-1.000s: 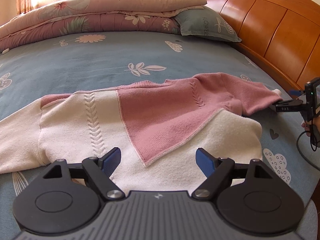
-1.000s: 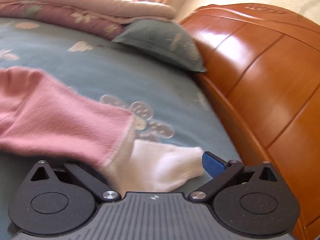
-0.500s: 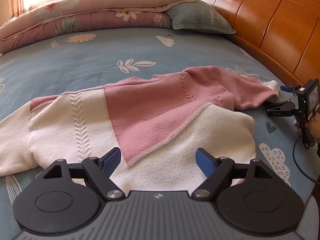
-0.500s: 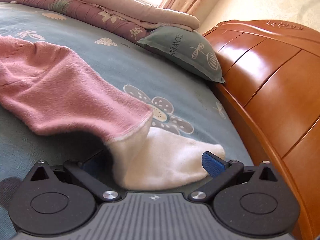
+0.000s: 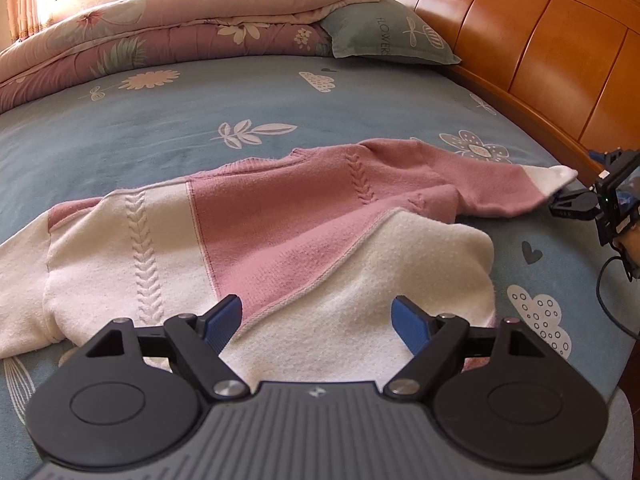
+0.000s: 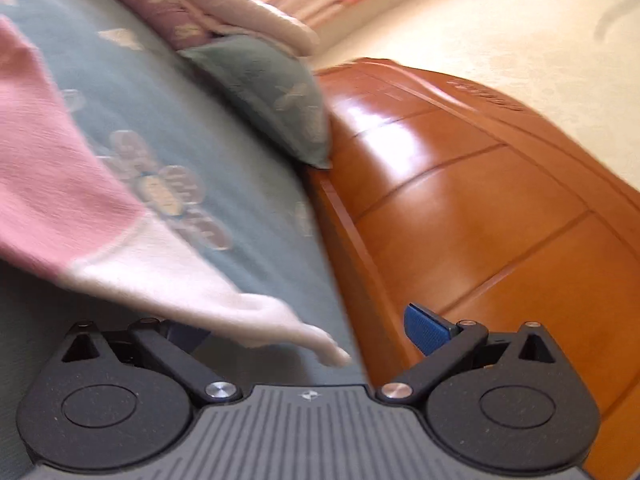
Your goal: Fold clothes
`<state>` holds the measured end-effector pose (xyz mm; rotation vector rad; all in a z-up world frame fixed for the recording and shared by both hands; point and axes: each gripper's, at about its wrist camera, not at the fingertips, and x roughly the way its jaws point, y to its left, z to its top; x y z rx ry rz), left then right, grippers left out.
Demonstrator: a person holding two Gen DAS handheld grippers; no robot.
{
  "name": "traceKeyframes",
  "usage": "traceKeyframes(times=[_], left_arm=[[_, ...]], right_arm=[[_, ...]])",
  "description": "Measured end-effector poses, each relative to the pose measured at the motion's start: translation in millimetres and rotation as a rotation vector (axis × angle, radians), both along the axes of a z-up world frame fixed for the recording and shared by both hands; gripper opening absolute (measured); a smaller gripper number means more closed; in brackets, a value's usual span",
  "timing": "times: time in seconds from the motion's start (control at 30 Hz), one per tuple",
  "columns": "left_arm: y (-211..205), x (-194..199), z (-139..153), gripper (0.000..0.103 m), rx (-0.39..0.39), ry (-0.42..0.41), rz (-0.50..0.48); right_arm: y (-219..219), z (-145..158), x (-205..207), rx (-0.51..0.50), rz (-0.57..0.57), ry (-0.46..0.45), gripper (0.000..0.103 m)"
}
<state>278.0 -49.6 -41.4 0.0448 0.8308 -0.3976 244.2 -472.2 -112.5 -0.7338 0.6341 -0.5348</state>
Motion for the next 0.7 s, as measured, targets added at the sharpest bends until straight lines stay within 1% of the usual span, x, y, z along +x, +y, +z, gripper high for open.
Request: traceKeyframes(times=[0.03, 0.07, 0.1, 0.2, 0.27, 0.33, 0.4, 0.47, 0.6, 0.7], left_arm=[[0, 0, 0, 0.082, 0.000, 0.001, -0.002], [0, -1, 0, 0.082, -0.001, 0.002, -0.003], [0, -1, 0, 0.082, 0.000, 0.003, -0.001], [0, -2, 0, 0.082, 0.007, 0.007, -0.003], [1, -1, 1, 0.082, 0.007, 0.005, 0.002], [2, -1, 2, 0.082, 0.007, 0.003, 0.008], [3, -1, 3, 0.082, 0.007, 0.000, 0.013], [4, -1, 3, 0.082, 0.006, -0.002, 0.012], [2, -1, 5, 0.082, 0.003, -0.007, 0.003], [1, -1, 7, 0.082, 0.001, -0.010, -0.004]], right_arm=[[2, -4, -1, -0.002, 0.004, 0.023, 0.103], [1, -10, 0, -0.024, -0.012, 0.042, 0.103], [-3, -12, 2, -0.024, -0.026, 0.055, 0.103], [-23, -10, 7, 0.011, -0.092, 0.003, 0.103], [-39, -6, 9, -0.048, -0.172, -0.064, 0.103], [-58, 6, 5, -0.031, -0.272, -0.142, 0.103], [-75, 19, -2, 0.033, -0.365, -0.188, 0.103], [-87, 24, -10, 0.110, -0.406, -0.170, 0.103], [-111, 27, -28, 0.216, -0.545, -0.174, 0.103], [-119, 38, -42, 0.273, -0.589, -0.227, 0.103]])
